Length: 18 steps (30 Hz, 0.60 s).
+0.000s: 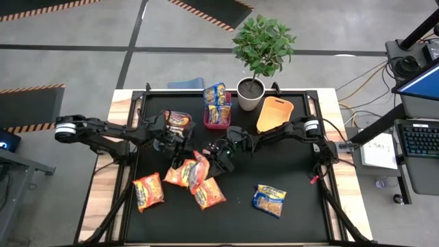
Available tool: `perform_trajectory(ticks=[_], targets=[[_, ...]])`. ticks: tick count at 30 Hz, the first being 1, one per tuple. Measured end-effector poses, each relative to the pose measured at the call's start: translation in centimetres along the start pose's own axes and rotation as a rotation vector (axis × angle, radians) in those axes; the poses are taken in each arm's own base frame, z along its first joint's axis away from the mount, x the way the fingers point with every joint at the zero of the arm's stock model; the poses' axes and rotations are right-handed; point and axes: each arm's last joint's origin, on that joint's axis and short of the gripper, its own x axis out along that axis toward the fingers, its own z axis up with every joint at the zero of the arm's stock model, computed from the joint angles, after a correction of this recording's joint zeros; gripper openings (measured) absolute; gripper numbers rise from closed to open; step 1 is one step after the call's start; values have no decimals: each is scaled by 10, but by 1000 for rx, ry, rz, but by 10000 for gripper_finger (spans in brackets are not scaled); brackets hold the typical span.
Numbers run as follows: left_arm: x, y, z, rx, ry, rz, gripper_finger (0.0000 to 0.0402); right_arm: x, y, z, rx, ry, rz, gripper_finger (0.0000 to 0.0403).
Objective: Sort Maruchan noodles
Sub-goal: Put the orange noodle pack into the yellow bin
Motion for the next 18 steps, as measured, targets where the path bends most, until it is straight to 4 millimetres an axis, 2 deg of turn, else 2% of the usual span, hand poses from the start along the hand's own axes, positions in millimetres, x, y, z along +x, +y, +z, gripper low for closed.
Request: perform_trajectory(ticks=[8,15,18], targets=[[0,-4,-4,-65,36,-38,39,-10,-6,-3,88,33,-5,154],[-1,-6,-6,-119,54,-51,40,-19,-14,-12,141,57,-27,130],[-2,-5,-5,-148,48,-47,52,-22,-17,-13,155,62,-43,127]])
